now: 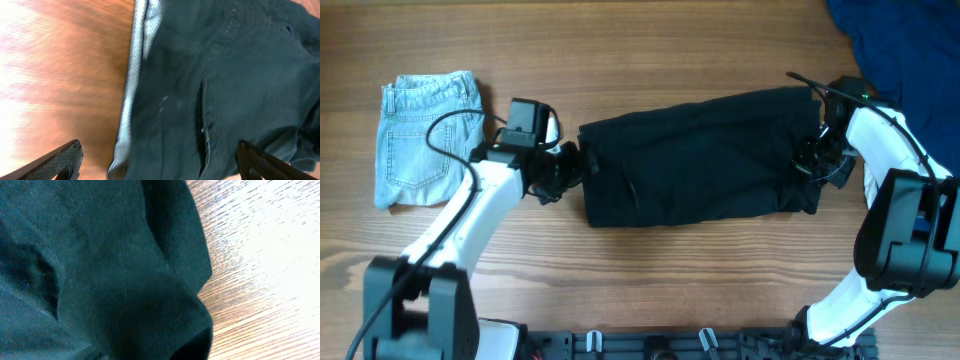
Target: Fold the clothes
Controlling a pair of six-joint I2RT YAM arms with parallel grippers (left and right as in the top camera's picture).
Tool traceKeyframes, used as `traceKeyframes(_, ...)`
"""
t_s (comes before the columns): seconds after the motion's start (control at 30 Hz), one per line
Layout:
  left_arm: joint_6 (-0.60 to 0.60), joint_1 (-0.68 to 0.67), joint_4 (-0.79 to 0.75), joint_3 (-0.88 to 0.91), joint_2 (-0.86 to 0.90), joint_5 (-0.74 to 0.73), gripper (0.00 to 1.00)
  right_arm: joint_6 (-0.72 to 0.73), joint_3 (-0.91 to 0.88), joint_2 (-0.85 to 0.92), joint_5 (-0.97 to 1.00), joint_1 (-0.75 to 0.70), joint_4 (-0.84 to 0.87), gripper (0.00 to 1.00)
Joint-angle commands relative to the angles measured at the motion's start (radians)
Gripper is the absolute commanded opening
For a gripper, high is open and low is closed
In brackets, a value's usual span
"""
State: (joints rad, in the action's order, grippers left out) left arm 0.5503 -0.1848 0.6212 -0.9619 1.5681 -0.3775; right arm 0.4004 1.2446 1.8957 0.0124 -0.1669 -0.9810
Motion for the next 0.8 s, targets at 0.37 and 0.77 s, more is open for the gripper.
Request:
traceKeyframes(0.37, -0.078, -0.146, -0.259, 0.021, 0.311, -0.179, 0.25, 0.017, -0.009, -0.024, 0.033, 0.005, -0.011, 0.15)
traceKeyframes(0.77, -0.259, 0.258, -0.016, -0.014, 0.054, 0.084, 0.04, -0.074, 0.134, -0.039, -0.039, 0.006, -0.068, 0.61)
